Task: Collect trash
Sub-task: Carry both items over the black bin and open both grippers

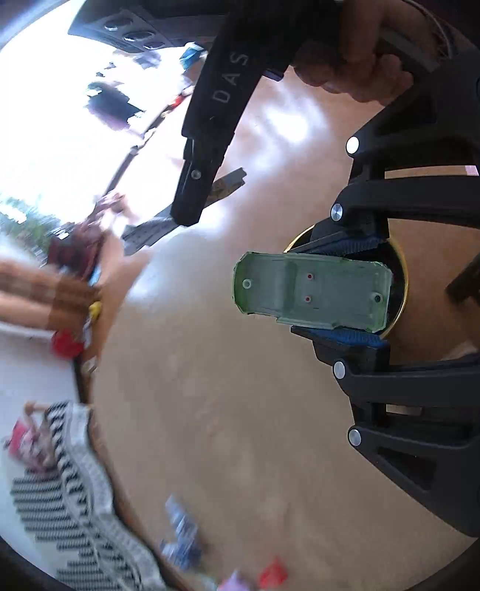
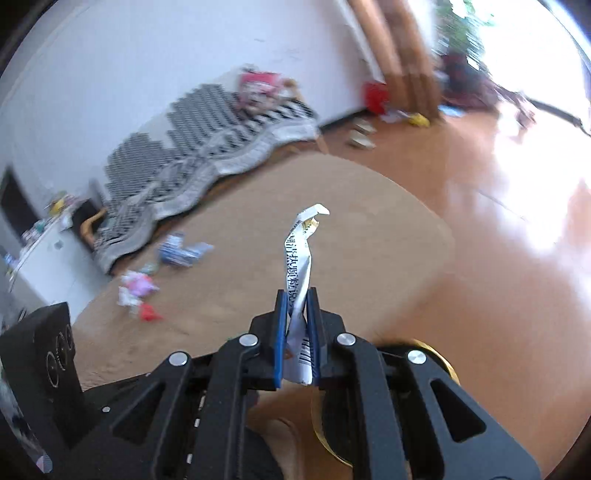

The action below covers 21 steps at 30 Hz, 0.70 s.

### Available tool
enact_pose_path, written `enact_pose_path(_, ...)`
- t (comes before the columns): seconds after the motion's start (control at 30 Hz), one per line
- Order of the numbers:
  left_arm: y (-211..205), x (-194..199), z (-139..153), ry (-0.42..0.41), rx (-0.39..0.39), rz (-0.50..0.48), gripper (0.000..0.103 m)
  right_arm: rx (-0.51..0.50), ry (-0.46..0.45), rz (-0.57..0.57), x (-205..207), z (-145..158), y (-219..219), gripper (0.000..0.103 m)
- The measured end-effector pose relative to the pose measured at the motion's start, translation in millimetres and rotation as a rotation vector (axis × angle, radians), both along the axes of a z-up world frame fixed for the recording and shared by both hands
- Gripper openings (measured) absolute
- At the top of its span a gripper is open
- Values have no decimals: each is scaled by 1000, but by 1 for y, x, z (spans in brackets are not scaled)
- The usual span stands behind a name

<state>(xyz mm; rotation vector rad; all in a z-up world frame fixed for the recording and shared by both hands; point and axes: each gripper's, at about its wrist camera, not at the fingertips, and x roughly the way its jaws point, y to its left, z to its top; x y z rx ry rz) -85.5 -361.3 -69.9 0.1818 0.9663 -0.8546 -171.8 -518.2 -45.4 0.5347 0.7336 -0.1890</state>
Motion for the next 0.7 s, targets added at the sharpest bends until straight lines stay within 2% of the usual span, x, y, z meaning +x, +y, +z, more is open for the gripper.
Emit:
enact_pose_path(0.07,-15,-7,-28,50,20,-41,34,66,77,-35,-15,-37,-17,11)
enact_pose_path(0.13,-28,-14,-49,65,53,-75,34,115,123,-59,-29,-66,-29,11)
enact_pose_path(0.23,-42,-16,-62,64,86,-112,34,141,160,-67,-34,-88,-37,11)
enact_pose_path(0.43,-46,-4,-80,69,142,-120,34,157,194,-66,-24,-104,-42,11)
enact_pose_path(0.7,-41,-2,-78,91,123,-126,34,169,199,-61,-23,-105,-44,11)
